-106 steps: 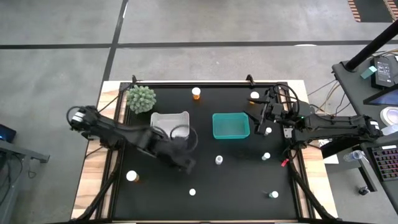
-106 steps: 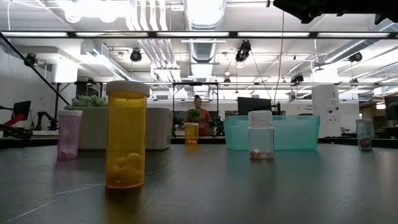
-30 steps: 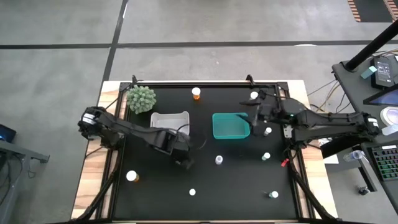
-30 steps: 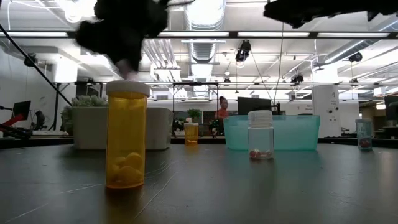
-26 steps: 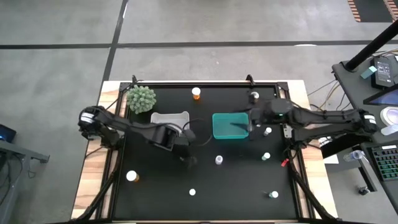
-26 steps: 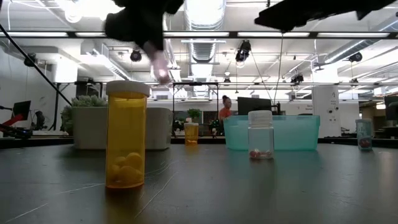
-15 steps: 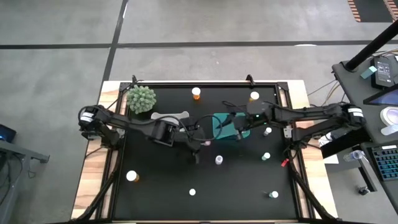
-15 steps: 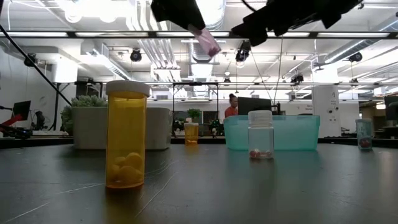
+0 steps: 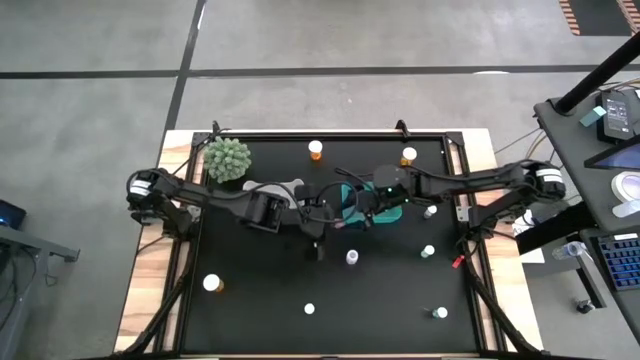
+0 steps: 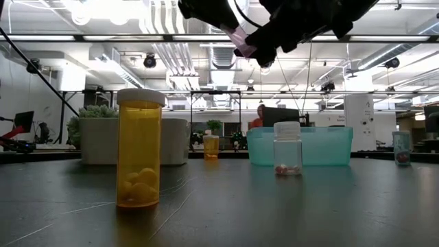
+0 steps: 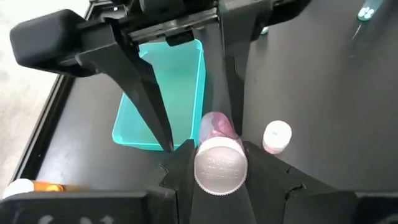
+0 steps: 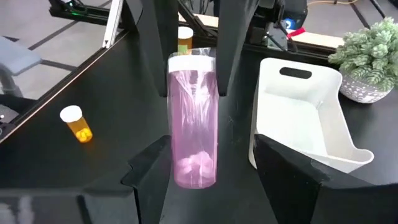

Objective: Pick and place medicine bottles into bin by pill shape (circle, oval)
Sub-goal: Put the small pink tablet bottle into the green bin

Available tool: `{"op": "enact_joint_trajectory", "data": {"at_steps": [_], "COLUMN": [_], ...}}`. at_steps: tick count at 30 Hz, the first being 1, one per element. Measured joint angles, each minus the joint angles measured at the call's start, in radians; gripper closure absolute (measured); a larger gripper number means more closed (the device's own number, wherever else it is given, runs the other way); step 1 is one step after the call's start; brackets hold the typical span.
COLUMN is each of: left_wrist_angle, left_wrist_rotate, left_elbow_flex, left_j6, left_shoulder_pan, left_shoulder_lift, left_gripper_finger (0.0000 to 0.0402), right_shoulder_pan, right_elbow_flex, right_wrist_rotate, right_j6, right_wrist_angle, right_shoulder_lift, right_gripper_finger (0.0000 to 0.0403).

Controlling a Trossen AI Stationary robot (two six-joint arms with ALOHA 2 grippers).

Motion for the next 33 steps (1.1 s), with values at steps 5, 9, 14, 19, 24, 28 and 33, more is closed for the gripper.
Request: {"op": "enact_joint_trajectory", "data": {"at_steps": [5,9,14,19,24,28,33], "left_wrist_angle": [0.004,0.005,0.015,0.019,0.018,0.006,-0.001], "left_wrist_rotate": [-0.003,-0.006,-0.006,0.001,-0.005,-0.029,-0.041], "left_elbow_flex": [0.000,0.000,0.000,0.000,0.000,0.000,-0.016], "left_j6": [0.000,0.000,-0.001,0.012,0.078,0.132,0.179], "left_shoulder_pan": [0.003,0.007,0.007,0.007,0.006,0.005,0.005], "left_shoulder_lift": [0.000,0.000,0.000,-0.001,-0.021,-0.055,-0.099], "left_gripper_finger": [0.0303,0.0302,0.0275,0.0226,0.0182,0.0168,0.0166], "right_shoulder_pan": [0.000,0.000,0.000,0.000,-0.003,-0.003,-0.013], "right_elbow_flex": [0.000,-0.002,-0.002,-0.002,-0.002,-0.002,-0.002], "right_wrist_rotate": [0.002,0.002,0.000,0.005,0.016,0.145,0.349], "right_j6": [-0.006,-0.007,-0.009,-0.008,0.000,0.028,0.063], "right_wrist_angle": [-0.001,-0.004,-0.015,-0.022,-0.064,-0.154,-0.337], "right_shoulder_lift": [0.000,-0.007,-0.018,-0.021,-0.021,-0.026,-0.026], "right_gripper_finger": [0.0220,0.0263,0.0313,0.0320,0.0298,0.0299,0.0304]}}
